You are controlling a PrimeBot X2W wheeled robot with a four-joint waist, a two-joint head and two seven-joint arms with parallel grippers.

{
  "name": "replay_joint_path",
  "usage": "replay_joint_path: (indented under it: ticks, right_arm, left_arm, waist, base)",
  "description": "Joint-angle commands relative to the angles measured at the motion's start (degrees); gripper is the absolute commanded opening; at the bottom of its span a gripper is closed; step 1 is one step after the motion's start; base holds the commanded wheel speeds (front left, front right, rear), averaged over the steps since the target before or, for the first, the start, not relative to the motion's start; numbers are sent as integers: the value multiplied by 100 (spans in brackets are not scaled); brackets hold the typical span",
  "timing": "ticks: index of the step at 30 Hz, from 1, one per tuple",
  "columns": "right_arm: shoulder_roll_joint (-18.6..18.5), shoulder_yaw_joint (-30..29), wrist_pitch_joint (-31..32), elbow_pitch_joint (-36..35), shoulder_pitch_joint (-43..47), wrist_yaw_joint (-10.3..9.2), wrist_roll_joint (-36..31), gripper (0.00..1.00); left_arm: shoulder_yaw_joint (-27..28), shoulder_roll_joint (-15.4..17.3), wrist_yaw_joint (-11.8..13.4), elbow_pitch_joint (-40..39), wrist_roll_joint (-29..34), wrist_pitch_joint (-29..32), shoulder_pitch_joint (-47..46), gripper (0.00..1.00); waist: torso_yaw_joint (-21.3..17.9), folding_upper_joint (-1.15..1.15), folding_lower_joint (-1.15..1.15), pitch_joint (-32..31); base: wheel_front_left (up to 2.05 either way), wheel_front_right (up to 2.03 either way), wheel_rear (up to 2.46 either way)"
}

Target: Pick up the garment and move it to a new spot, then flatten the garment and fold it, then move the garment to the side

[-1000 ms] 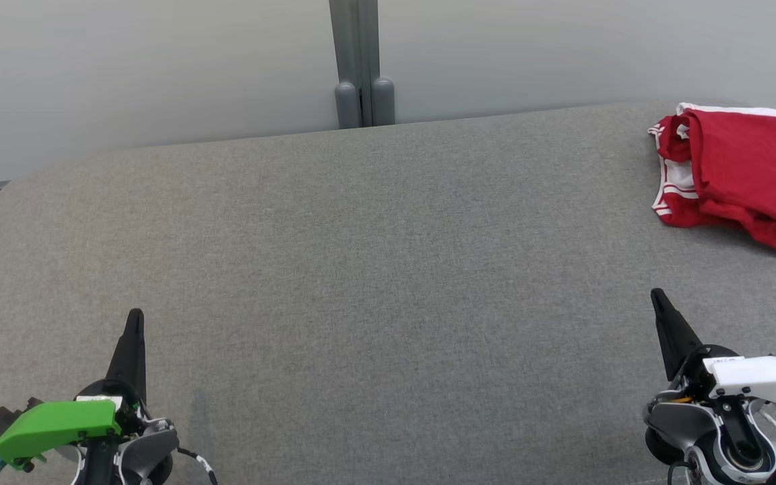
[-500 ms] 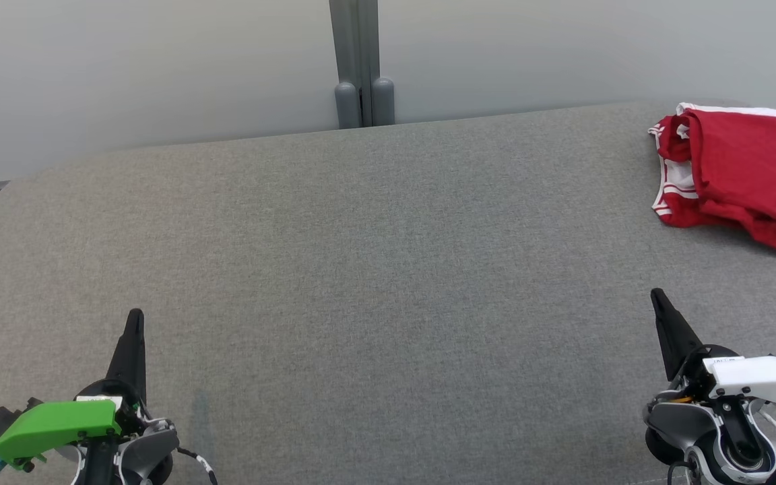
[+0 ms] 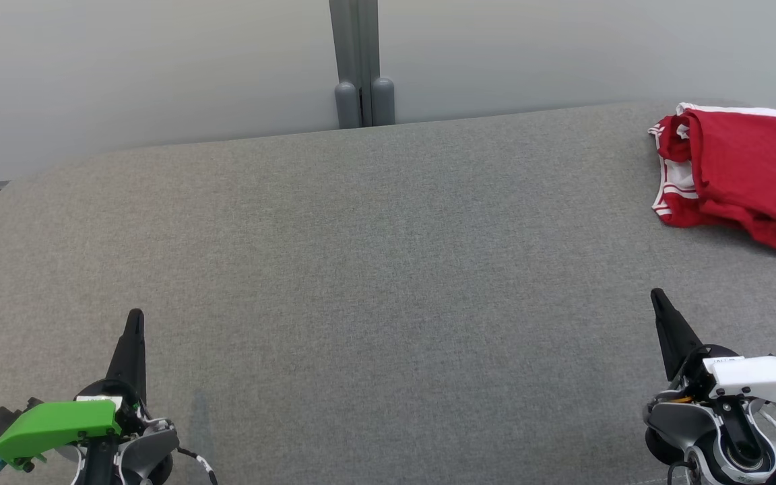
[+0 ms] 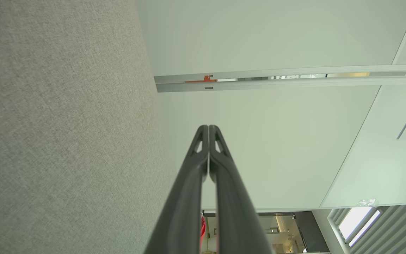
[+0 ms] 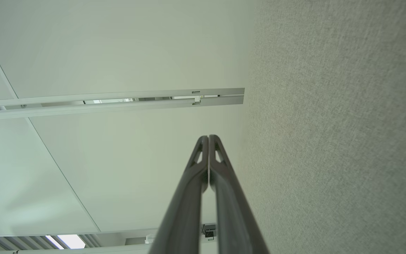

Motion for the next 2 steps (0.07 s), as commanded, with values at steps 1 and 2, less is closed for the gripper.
replay_joint_path:
  ticks: [1, 2]
  right_arm:
    - [-5, -4, 18, 12, -35, -4, 39, 0]
    - [-5, -4, 18, 12, -35, -4, 39, 0]
  left_arm:
    - [14, 6, -34, 4, -15, 16, -65, 0]
    - [14, 6, -34, 4, -15, 16, -65, 0]
  waist:
    - [0, 0, 0, 0]
    - [0, 0, 0, 0]
  base:
    - [0, 0, 0]
    - [0, 0, 0]
